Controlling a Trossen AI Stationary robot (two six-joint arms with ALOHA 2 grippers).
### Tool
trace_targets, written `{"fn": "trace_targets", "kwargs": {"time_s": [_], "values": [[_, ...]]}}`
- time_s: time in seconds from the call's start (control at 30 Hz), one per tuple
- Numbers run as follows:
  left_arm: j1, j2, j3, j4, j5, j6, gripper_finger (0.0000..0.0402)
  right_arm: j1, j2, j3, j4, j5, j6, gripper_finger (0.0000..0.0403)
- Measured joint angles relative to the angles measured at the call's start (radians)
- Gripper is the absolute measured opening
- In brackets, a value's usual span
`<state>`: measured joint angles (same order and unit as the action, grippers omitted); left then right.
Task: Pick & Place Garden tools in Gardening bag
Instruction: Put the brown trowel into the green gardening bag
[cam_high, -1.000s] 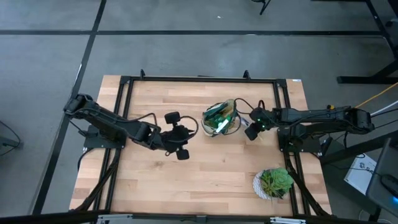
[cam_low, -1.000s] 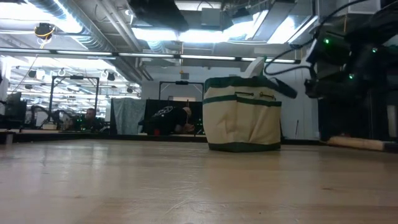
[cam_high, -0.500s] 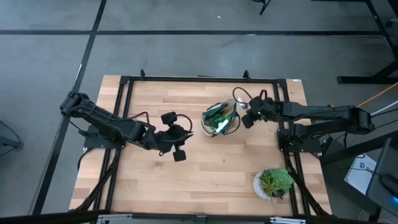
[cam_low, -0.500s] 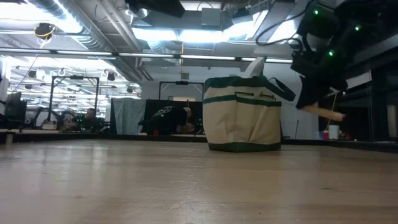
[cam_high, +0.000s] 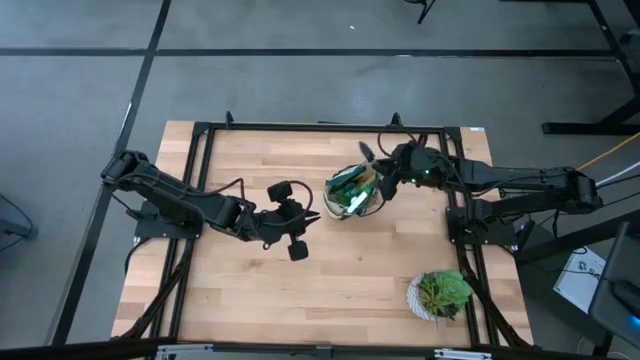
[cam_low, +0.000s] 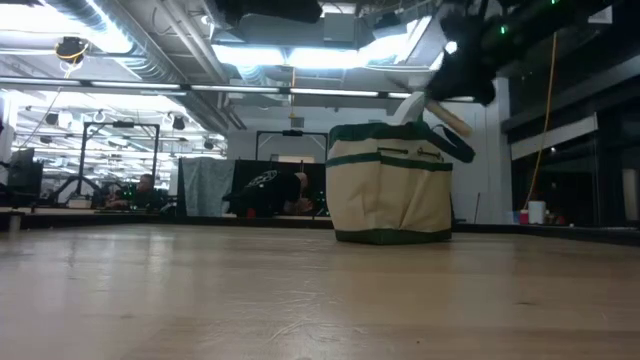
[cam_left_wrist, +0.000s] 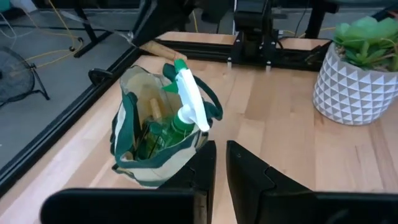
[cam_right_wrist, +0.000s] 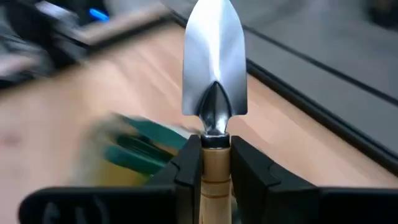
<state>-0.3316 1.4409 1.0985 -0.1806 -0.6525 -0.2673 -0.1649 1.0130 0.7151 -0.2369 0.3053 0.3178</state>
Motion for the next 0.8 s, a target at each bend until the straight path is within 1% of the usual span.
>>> {"fn": "trace_targets", "kwargs": {"time_s": [0.1, 0.27, 0.37, 0.47, 0.63, 0.7, 0.8], "values": [[0.012, 0.019, 0.000, 0.023, 0.000, 0.000, 0.0031, 0.030, 0.000, 0.000, 0.132, -0.077, -0.044, 0.0062], [0.039, 0.048, 0.000, 0.083, 0.001, 0.000, 0.0032, 0.081, 0.000, 0.000, 0.311, -0.162, -0.108, 0.0062], [0.059, 0.070, 0.000, 0.140, 0.025, 0.002, 0.0033, 0.102, 0.011, 0.000, 0.388, -0.234, -0.136, 0.0062], [0.076, 0.095, 0.000, 0.229, 0.056, 0.048, 0.0039, 0.120, 0.035, 0.000, 0.466, -0.290, -0.150, 0.0062], [0.103, 0.137, 0.000, 0.391, 0.155, 0.133, 0.0062, 0.153, 0.076, 0.000, 0.537, -0.312, -0.196, 0.0062], [0.113, 0.144, 0.000, 0.403, 0.180, 0.147, 0.0076, 0.160, 0.089, 0.000, 0.545, -0.339, -0.220, 0.0062], [0.128, 0.147, 0.000, 0.416, 0.192, 0.147, 0.0102, 0.166, 0.108, 0.000, 0.573, -0.386, -0.228, 0.0062]]}}
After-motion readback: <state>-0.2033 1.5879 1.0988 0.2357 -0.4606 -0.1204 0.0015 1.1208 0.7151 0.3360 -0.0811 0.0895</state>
